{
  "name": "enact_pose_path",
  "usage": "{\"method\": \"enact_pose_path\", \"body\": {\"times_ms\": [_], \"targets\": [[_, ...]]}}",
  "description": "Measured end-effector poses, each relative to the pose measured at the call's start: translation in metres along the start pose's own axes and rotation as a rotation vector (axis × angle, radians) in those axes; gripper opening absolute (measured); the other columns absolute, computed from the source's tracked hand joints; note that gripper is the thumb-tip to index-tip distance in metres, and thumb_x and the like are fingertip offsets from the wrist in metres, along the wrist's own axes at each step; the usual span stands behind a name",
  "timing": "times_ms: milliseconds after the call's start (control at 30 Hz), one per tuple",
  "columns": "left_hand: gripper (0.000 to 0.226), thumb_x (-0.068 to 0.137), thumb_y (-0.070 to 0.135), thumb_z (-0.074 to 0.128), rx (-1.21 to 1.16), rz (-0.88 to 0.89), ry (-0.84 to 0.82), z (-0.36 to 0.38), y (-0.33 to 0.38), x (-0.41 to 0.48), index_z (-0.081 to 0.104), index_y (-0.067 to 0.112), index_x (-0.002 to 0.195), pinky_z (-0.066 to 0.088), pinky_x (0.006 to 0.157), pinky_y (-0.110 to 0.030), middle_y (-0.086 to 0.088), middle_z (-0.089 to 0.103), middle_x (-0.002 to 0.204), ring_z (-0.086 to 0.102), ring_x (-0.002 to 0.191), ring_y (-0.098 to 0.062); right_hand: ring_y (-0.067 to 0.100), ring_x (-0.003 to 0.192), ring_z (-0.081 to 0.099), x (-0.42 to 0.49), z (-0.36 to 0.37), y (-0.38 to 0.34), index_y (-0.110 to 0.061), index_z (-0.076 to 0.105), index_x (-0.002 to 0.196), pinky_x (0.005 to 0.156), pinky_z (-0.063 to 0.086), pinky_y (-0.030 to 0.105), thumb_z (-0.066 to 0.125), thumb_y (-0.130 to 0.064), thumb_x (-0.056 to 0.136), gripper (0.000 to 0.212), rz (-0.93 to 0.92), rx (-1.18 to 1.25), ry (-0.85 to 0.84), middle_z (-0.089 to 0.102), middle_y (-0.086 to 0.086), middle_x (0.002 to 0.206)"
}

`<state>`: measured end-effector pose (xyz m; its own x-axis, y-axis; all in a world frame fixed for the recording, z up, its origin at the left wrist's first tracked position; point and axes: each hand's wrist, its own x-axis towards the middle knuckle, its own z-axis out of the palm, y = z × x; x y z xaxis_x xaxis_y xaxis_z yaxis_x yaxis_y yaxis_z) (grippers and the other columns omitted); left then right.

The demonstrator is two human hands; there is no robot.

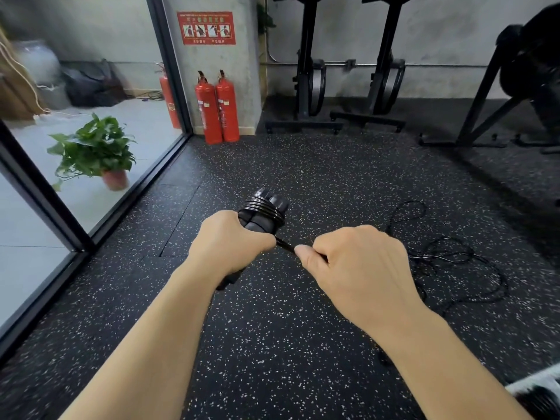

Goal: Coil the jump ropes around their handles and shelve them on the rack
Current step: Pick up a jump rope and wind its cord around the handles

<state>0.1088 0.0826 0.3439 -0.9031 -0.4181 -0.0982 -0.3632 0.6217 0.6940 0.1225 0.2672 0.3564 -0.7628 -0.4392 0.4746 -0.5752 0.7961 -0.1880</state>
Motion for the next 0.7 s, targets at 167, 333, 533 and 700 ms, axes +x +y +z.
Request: {"method": "enact_pose_path", "body": {"times_ms": [167,333,533,700], "targets": [[0.027,0.071,0.042,0.071,0.259,0.071,0.036,0.008,0.014,-0.010,0.056,0.020,0.078,0.044,0.056,-0.024,0.004,0.065,0.074,0.063,0.062,-0.017,0.015,0.038,0.026,0.006,-0.010,-0.003,-0.020,0.025,0.051,0.043,0.008,0.020,0.057,-0.041,0.085,0.051,0.016,-0.038,0.098,0.024,-0.008,0.045],[0.030,0.080,0.050,0.059,0.554,0.260,0.024,0.026,0.032,-0.027,0.050,0.022,0.076,0.039,0.057,-0.026,0.007,0.056,0.072,0.052,0.059,-0.013,0.019,0.039,0.024,0.020,-0.008,0.010,-0.019,0.020,0.051,0.048,0.004,0.017,0.055,-0.037,0.086,0.053,-0.063,-0.056,0.218,0.022,-0.007,0.046],[0.023,0.078,0.045,0.057,0.748,0.595,-0.079,0.034,0.034,-0.039,0.039,0.031,0.078,0.036,0.077,-0.035,0.009,0.050,0.065,0.046,0.060,-0.012,0.014,0.046,0.032,0.034,0.001,0.038,-0.014,0.026,0.045,0.049,0.027,0.026,0.051,-0.047,0.093,0.063,-0.036,0.007,-0.011,0.029,-0.002,0.042],[0.016,0.077,0.034,0.056,0.795,0.752,-0.153,0.042,0.033,-0.043,0.044,0.028,0.070,0.025,0.101,-0.040,0.012,0.055,0.070,0.053,0.071,-0.009,0.012,0.053,0.042,0.035,0.009,0.048,-0.012,0.041,0.048,0.059,0.039,0.031,0.047,-0.062,0.089,0.066,0.001,0.131,-0.126,0.043,-0.001,0.048]]}}
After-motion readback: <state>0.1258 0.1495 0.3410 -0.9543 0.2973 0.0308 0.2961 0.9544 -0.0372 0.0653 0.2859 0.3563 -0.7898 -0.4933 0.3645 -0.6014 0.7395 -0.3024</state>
